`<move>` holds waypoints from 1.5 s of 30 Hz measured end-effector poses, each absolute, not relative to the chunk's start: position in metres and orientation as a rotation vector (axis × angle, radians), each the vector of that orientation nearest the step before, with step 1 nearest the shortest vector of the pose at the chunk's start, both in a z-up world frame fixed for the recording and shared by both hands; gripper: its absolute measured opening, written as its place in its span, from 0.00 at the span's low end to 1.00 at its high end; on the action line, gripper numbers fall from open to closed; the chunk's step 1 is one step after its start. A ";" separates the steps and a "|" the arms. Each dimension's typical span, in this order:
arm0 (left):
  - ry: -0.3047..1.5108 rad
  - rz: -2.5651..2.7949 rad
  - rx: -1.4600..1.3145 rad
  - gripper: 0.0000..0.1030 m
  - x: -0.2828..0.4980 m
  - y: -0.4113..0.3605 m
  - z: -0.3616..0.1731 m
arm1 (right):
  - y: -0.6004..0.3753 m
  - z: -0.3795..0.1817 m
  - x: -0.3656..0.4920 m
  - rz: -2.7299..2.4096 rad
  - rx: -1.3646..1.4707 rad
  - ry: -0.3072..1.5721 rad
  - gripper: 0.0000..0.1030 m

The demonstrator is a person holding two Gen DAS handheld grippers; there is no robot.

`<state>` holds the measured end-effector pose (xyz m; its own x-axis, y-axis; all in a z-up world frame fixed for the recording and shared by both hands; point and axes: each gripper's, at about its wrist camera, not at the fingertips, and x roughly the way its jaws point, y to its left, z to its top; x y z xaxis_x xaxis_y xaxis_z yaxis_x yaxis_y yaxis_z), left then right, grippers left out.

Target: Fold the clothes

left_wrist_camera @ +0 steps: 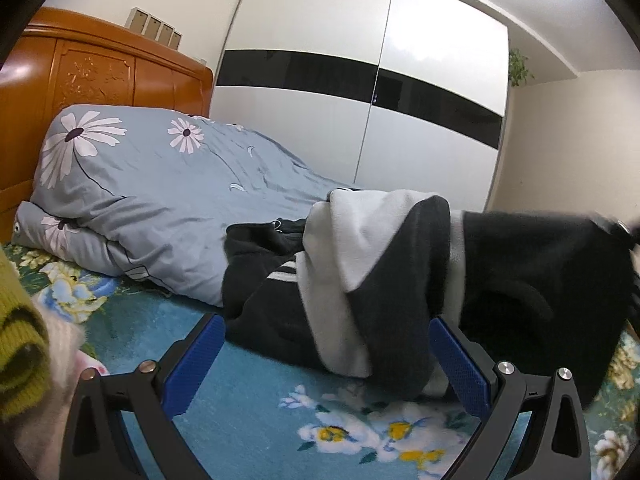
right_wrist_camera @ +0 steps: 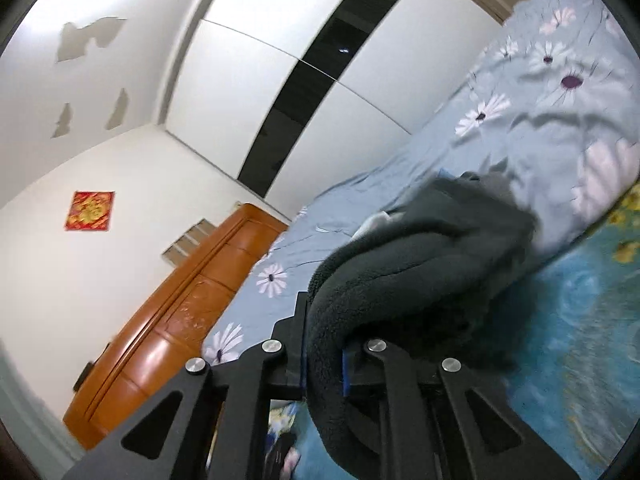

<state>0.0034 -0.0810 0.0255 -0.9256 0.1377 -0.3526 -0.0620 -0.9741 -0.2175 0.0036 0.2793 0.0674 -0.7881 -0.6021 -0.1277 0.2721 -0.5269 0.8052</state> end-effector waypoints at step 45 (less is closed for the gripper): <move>-0.303 2.234 -1.000 0.55 0.053 0.039 -0.014 | 0.344 0.072 0.322 -2.906 0.946 -0.613 0.25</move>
